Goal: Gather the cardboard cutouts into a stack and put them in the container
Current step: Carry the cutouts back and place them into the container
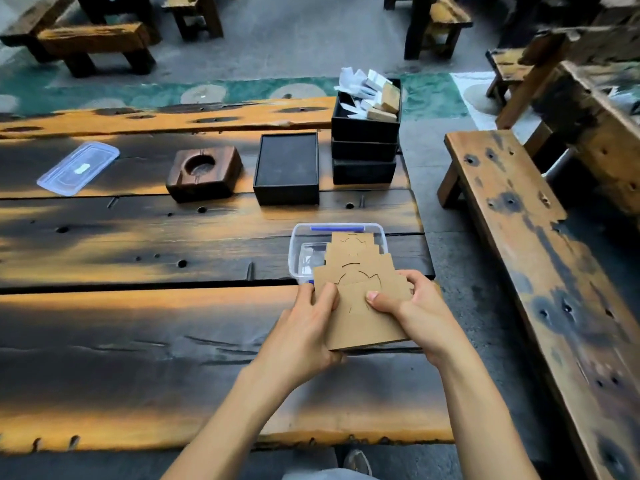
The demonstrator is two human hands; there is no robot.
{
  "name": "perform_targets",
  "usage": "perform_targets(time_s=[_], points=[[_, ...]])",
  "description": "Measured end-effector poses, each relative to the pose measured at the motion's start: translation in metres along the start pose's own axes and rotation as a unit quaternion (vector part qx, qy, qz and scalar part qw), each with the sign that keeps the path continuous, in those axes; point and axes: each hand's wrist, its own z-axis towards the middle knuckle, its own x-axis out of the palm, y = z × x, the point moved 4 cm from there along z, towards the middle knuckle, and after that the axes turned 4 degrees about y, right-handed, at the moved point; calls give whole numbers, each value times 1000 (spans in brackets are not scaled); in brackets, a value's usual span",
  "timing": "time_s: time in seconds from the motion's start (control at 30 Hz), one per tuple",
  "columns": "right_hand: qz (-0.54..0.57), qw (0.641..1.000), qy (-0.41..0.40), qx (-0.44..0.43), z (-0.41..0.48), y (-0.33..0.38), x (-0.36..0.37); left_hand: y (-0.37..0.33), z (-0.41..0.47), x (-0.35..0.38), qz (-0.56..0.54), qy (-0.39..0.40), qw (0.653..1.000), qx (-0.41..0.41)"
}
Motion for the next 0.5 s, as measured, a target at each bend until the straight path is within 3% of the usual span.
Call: perform_targets(time_s=[0.23,0.37,0.5], points=[[-134,991,2,-9,35,26,30,49,36,-17,-41,1,999,27],[-286,955,-17,-76,48,39,40,70,61,-24,-37,20,997,60],[-381,919,67,-82,57,46,37,82,84,-25,-5,42,997,66]])
